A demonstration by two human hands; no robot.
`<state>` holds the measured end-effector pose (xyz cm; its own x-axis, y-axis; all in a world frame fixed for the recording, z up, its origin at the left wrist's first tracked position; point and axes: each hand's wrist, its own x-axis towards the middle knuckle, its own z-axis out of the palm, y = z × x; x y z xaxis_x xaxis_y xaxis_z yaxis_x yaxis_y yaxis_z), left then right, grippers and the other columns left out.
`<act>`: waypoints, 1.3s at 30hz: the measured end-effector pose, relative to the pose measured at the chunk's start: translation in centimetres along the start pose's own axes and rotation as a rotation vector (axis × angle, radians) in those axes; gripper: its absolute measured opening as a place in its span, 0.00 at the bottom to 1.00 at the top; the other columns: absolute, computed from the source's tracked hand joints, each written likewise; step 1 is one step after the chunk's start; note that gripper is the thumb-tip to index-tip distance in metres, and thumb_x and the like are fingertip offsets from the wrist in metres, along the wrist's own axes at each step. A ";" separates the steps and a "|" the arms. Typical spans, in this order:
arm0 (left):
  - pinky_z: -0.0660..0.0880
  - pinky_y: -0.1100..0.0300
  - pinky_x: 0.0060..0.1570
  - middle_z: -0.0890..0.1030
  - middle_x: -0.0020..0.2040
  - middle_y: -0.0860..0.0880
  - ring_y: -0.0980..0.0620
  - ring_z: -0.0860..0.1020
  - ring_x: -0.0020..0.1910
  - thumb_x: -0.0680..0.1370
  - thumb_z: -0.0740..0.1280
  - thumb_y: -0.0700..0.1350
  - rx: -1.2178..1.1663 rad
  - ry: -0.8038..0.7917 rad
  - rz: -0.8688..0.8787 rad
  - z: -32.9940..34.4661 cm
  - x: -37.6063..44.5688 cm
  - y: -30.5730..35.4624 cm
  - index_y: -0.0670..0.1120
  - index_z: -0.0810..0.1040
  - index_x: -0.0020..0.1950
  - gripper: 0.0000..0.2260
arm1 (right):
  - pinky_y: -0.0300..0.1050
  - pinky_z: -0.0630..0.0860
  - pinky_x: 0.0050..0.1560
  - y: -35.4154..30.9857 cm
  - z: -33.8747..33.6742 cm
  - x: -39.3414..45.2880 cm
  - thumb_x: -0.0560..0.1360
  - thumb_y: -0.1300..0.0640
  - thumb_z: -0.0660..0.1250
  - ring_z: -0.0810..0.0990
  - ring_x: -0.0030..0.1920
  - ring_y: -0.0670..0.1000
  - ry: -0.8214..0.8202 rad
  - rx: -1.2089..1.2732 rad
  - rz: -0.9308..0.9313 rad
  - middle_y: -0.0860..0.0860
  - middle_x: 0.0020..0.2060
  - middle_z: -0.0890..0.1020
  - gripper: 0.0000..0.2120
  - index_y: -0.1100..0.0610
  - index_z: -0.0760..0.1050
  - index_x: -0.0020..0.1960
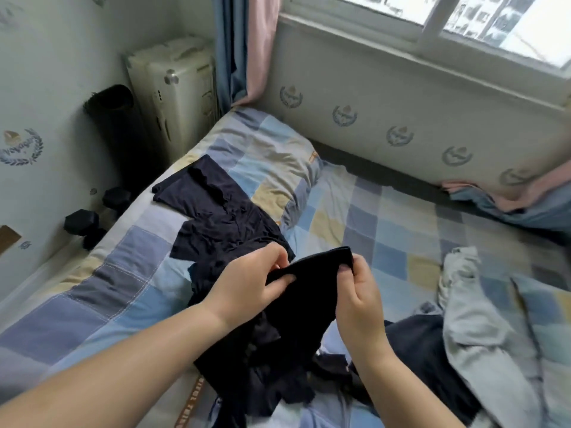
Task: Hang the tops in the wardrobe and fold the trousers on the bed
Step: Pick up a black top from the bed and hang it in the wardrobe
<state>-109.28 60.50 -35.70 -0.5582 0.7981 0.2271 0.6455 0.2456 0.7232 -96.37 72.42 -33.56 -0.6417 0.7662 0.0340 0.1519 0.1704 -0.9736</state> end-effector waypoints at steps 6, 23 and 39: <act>0.74 0.59 0.43 0.75 0.43 0.57 0.58 0.74 0.42 0.75 0.70 0.43 -0.110 -0.038 0.169 0.4 -2.4 10.9 0.47 0.75 0.48 0.05 | 0.37 0.74 0.42 -7.3 -8.0 -5.6 0.81 0.57 0.56 0.79 0.40 0.43 0.191 -0.011 -0.055 0.42 0.36 0.81 0.11 0.48 0.75 0.46; 0.73 0.56 0.43 0.76 0.48 0.52 0.48 0.78 0.48 0.74 0.65 0.42 0.006 -0.685 0.687 6.3 -11.0 23.6 0.46 0.81 0.51 0.08 | 0.38 0.71 0.45 -15.7 -17.8 -31.0 0.74 0.47 0.58 0.77 0.40 0.38 1.346 -0.053 -0.067 0.37 0.36 0.81 0.10 0.39 0.77 0.42; 0.73 0.61 0.37 0.80 0.36 0.53 0.53 0.79 0.38 0.77 0.66 0.55 0.069 -1.154 1.000 11.9 -29.0 38.7 0.51 0.79 0.44 0.09 | 0.33 0.73 0.49 -20.0 -18.0 -62.2 0.75 0.51 0.58 0.80 0.44 0.37 1.992 -0.195 -0.062 0.38 0.41 0.84 0.11 0.43 0.80 0.44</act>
<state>-61.88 53.44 -22.03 0.7840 0.6187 -0.0512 0.5396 -0.6384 0.5489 -45.97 32.48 -12.13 0.9108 0.2182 0.3506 0.3193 0.1664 -0.9330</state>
